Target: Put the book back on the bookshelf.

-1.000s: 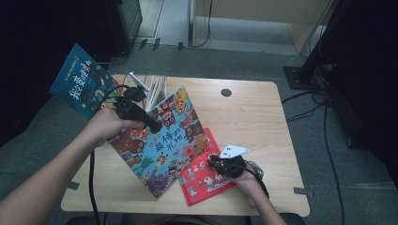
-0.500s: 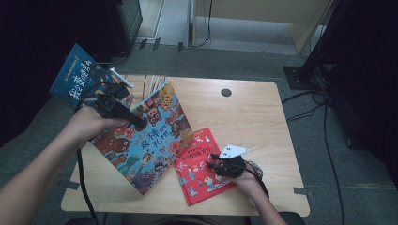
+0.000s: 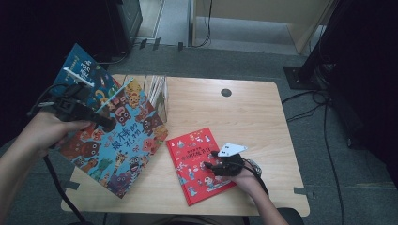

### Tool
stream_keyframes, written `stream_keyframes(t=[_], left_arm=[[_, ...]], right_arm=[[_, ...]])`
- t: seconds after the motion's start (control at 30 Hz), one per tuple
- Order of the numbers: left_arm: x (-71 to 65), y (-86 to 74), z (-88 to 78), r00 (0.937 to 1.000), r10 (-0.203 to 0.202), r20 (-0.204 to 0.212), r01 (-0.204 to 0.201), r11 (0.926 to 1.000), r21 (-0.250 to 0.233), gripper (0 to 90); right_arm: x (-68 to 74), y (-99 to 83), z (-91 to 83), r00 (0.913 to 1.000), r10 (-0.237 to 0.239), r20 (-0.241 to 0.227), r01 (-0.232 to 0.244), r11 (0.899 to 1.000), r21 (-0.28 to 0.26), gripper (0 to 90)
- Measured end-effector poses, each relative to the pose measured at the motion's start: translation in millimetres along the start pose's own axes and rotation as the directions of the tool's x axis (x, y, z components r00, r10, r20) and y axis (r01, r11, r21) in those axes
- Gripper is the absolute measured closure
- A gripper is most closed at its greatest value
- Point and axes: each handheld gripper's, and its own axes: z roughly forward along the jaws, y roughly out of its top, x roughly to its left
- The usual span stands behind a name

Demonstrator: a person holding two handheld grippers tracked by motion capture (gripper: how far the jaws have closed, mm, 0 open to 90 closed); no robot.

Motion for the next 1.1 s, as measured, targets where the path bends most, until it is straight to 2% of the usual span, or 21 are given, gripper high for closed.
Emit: stream_keyframes(t=[0.03, 0.1, 0.2, 0.3, 0.47, 0.73, 0.87, 1.0, 1.1], left_arm=[[2.6, -2.4, -3.2, 1.0000, -0.005, 0.001, 0.005, 1.0000, -0.006, 80.9], [6.9, -8.3, -10.0, 0.9996, -0.019, -0.023, 0.018, 0.9996, -0.022, 81.6], [10.7, -15.7, -17.1, 0.9971, -0.010, -0.075, 0.008, 0.9996, -0.029, 81.5], [18.4, -21.9, -22.4, 0.9936, -0.037, -0.106, 0.033, 0.9988, -0.037, 81.7], [38.7, -33.1, -33.4, 0.9887, -0.123, -0.085, 0.118, 0.9911, -0.061, 81.8], [59.4, -38.7, -49.5, 0.9781, -0.191, -0.082, 0.184, 0.9791, -0.087, 81.6], [68.6, -37.2, -58.5, 0.9699, -0.227, -0.089, 0.217, 0.9697, -0.113, 81.6], [78.1, -32.0, -64.1, 0.9552, -0.276, -0.106, 0.261, 0.9554, -0.138, 81.6], [84.0, -26.2, -64.0, 0.9484, -0.302, -0.097, 0.287, 0.9472, -0.144, 81.5]], right_arm=[[-0.8, 0.1, 0.5, 1.0000, 0.003, -0.004, -0.003, 1.000, -0.003, 41.8], [-1.8, 0.5, 1.3, 1.0000, -0.001, -0.007, 0.001, 1.000, -0.005, 41.5], [-2.1, 0.9, 2.5, 0.9999, -0.010, -0.005, 0.010, 1.000, -0.005, 40.9], [-2.5, 2.0, 3.7, 0.9999, -0.014, 0.000, 0.014, 1.000, -0.005, 40.7], [-2.8, 2.6, 4.7, 0.9999, -0.016, 0.000, 0.016, 1.000, -0.003, 40.8], [-3.5, 2.8, 5.5, 0.9997, -0.025, 0.002, 0.025, 1.000, -0.007, 41.3], [-3.5, 2.7, 5.3, 0.9997, -0.024, 0.003, 0.024, 1.000, -0.007, 42.0], [-3.7, 2.7, 5.3, 0.9997, -0.025, 0.004, 0.025, 1.000, -0.007, 42.2], [-3.8, 2.7, 5.3, 0.9996, -0.028, 0.004, 0.028, 1.000, -0.007, 42.4]])
